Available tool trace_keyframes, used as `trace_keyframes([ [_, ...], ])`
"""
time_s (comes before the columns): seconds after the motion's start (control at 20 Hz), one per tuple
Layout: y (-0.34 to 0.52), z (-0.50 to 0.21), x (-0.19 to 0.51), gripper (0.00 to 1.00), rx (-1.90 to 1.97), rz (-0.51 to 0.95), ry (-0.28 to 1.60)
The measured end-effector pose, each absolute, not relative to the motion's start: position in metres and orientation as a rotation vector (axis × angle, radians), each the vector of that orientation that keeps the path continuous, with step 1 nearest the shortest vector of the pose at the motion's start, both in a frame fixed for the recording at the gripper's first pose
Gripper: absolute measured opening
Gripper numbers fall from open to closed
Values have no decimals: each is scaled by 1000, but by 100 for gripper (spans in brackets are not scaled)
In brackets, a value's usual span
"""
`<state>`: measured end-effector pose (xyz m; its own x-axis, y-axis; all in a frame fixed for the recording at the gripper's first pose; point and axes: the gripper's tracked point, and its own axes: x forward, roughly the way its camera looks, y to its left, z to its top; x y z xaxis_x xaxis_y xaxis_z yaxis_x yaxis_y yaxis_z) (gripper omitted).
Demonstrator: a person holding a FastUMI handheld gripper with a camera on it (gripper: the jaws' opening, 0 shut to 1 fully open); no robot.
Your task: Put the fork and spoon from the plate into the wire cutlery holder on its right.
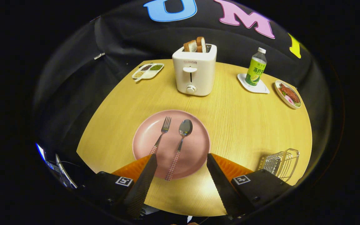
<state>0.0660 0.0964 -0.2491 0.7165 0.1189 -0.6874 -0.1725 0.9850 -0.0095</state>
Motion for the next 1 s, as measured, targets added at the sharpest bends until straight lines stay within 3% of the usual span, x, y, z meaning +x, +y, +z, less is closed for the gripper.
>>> trace_keyframes([
  [0.35,110,-290,79,98,-92,164,862],
  [0.5,112,-302,86,92,-94,158,908],
  [0.8,109,-318,86,65,-92,127,1000],
  [0.95,109,-321,87,40,-89,117,1025],
  [1.0,107,-322,87,36,-88,110,1031],
])
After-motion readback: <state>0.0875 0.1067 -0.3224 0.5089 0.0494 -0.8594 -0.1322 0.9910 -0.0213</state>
